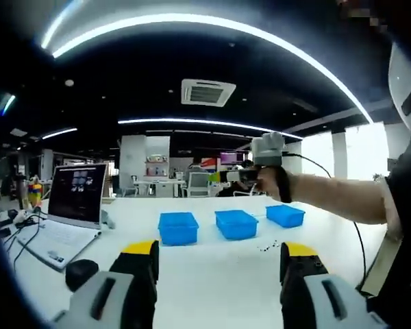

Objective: Pick up the resistors one by one and place each resistor into its matching bin, sorting the parts by color and model until every resistor is separated into the correct bin for its type

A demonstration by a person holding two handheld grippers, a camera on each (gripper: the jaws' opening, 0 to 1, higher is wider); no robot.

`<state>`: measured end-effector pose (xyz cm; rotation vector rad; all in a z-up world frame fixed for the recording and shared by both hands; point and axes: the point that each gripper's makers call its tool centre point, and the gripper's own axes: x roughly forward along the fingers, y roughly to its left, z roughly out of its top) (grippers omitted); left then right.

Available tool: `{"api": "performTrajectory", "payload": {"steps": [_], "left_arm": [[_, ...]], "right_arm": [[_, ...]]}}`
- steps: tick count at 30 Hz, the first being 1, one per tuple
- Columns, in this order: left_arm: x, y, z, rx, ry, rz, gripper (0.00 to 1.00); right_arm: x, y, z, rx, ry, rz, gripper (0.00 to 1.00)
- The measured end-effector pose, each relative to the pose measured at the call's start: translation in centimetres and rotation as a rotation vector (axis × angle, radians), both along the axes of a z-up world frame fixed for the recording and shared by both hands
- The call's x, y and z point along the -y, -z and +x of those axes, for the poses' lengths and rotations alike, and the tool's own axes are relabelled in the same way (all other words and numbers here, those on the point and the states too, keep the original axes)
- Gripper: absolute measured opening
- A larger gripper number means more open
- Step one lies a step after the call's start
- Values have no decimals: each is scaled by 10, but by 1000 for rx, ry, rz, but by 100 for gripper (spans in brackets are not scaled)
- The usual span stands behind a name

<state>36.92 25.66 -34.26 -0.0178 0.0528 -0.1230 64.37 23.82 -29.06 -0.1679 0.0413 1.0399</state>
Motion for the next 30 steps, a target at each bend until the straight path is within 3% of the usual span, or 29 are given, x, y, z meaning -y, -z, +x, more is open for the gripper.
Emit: {"api": "performTrajectory", "payload": {"steps": [6,11,13,15,18,24,30], "left_arm": [[-3,-1,-2,-2,-12,-9,73],[-4,-2,-3,-1,-13,-4,73],[-5,-2,-4,-1,-15,-7,73],[-5,-1,-4,-4,-11,-8,73],[-1,1,-3,-12,3,-4,73],[8,-1,1,-4,32,-8,73],[19,-4,9,4,82,-17,73]], "right_arm": [[-33,18,44,18,52,-75,5],[-41,37,54,-19,60,-122,5],[-41,39,51,-6,53,-114,6],[-39,41,51,19,56,-140,11],[-35,37,49,23,47,-111,26],[-4,21,39,33,19,-82,35],[60,10,15,45,17,-23,38]]}}
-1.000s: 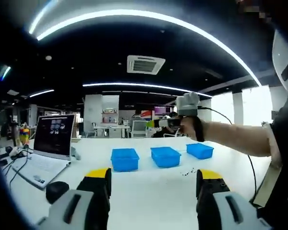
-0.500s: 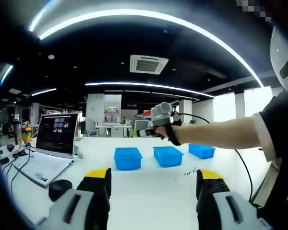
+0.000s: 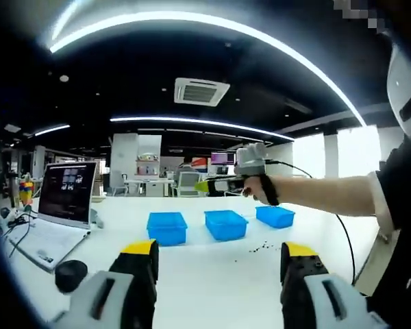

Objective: Pick up the resistors one by one and place each resistor into its matching bin, sorting the parts by color and model until every resistor is separated into the correct bin for its type

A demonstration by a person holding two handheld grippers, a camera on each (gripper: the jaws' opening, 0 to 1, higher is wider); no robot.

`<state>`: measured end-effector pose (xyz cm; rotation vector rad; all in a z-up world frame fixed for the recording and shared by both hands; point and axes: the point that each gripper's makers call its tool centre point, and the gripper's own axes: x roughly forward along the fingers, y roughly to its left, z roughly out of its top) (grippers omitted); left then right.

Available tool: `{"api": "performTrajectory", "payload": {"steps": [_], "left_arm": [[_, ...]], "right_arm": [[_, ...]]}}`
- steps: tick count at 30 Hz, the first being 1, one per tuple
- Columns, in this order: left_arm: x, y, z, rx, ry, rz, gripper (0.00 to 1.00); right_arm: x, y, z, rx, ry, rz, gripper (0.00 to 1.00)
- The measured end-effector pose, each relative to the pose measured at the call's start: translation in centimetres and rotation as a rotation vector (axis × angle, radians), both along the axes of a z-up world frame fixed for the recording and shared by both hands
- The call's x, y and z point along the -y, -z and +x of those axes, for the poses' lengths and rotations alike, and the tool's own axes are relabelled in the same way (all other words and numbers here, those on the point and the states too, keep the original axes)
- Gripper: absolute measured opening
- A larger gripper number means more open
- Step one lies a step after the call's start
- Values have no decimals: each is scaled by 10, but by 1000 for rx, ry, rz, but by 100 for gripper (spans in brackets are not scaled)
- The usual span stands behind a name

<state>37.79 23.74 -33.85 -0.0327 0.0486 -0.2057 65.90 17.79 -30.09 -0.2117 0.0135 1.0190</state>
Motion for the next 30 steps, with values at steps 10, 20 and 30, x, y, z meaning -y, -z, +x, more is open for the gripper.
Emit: {"api": "performTrajectory", "payload": {"steps": [10,20,30], "left_arm": [[26,1,24,7,96,-24,73],[48,5,33,-4,169,-11,73],[55,13,33,-34,201,9,73]], "right_arm": [[148,5,-75,6,128,96,36],[264,35,-166,-44,307,141,34],[283,59,-203,-77,293,31,33]]}}
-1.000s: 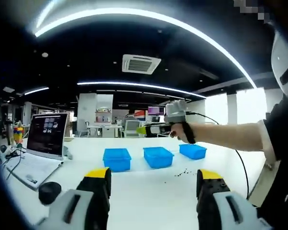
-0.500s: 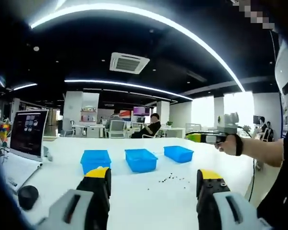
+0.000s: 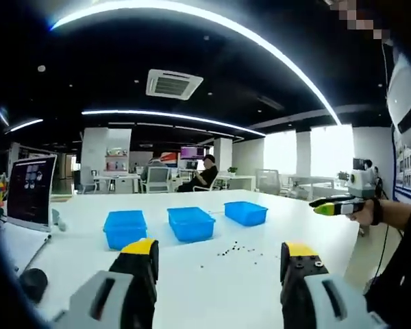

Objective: Pick up the resistors one by one and place each resistor into its matching bin, sorting the parts by color and model until every resistor is separated into the correct bin for its type

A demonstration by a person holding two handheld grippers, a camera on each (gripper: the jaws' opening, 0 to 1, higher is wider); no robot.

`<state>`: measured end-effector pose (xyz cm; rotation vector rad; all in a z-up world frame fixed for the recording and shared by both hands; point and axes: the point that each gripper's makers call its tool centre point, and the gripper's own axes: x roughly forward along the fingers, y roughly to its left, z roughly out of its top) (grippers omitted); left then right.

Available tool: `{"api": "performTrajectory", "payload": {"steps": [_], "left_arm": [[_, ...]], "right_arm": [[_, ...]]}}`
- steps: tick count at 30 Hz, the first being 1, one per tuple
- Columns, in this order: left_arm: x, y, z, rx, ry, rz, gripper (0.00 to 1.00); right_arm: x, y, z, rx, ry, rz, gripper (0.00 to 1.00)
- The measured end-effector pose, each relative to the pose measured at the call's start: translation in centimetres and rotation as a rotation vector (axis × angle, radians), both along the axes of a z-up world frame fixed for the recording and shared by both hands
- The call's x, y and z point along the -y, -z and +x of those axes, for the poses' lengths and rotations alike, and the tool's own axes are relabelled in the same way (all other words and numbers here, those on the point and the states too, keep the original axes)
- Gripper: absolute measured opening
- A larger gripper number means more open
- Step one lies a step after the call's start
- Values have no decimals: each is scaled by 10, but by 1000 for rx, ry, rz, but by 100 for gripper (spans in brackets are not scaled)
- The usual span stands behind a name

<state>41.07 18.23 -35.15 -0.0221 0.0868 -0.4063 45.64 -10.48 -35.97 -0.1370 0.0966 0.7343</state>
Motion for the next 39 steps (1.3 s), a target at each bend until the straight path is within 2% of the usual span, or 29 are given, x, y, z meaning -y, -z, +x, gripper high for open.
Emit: {"api": "performTrajectory", "payload": {"steps": [5,8,10,12,20,26,28,39], "left_arm": [[3,2,-5,-10,15,10,73],[2,10,-10,-32,24,24,73],[1,15,-14,-47,27,32,73],[2,19,-17,-61,39,35,73],[0,28,-27,-95,53,56,73],[-4,33,-35,-116,57,62,73],[-4,35,-36,-122,52,58,72],[-12,43,-44,-146,36,51,72]], "right_arm": [[-19,1,11,-9,-145,-131,33],[-32,-1,19,-8,-231,-204,32],[-41,3,24,-44,-287,-241,32],[-47,4,33,-34,-331,-297,31],[-81,25,57,-65,-577,-568,30],[-110,53,70,-81,-754,-774,27],[-115,65,73,-100,-787,-835,26],[-136,103,93,-141,-900,-1024,19]]}}
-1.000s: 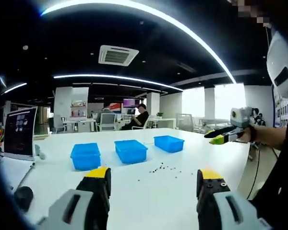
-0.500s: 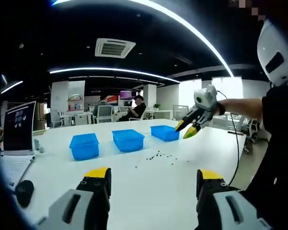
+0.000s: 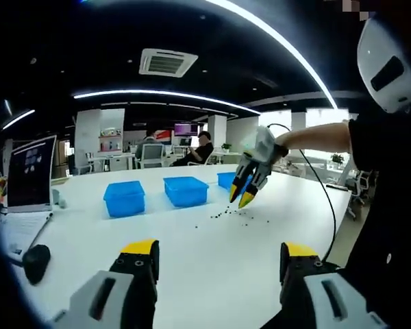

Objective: Pick up the resistors one by one and place each resistor into its matching bin, sorting the parts by color and model until every resistor is separated into the correct bin for its type

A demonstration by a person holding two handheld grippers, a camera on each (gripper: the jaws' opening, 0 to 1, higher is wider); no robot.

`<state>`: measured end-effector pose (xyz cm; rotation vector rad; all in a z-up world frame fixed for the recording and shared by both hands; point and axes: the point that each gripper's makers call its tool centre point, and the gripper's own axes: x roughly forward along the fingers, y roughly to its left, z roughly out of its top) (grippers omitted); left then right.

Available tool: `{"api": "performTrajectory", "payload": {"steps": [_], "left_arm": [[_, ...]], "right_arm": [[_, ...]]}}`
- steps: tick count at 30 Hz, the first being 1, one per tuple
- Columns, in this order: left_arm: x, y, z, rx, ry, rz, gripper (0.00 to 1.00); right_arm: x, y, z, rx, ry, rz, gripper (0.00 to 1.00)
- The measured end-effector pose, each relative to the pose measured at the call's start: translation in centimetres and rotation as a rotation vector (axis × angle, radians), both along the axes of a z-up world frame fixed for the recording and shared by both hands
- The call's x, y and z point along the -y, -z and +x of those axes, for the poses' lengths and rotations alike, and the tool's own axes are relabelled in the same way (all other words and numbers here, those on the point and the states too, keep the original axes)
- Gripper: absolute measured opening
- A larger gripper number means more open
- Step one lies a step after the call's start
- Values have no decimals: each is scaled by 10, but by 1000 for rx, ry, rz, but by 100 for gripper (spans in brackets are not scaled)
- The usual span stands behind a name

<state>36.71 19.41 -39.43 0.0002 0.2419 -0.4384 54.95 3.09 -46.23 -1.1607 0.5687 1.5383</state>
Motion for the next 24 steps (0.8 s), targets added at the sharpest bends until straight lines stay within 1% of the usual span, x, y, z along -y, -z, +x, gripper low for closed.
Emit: {"api": "performTrajectory", "payload": {"steps": [6,11,16,19,21,24], "left_arm": [[-2,3,-1,-9,-12,-3,72],[-2,6,-1,-16,-13,-3,72],[-1,8,-1,-18,-11,-3,72],[0,9,-1,-22,-7,-1,72],[0,9,-1,-21,-6,0,72],[1,8,-1,-19,-4,1,72]], "right_arm": [[1,14,4,-30,-27,-76,17],[4,22,7,-47,-32,-108,14],[4,22,8,-64,-30,-114,11],[4,23,6,-101,-12,-120,6],[4,23,6,-113,3,-121,6],[5,22,4,-109,5,-117,6]]}}
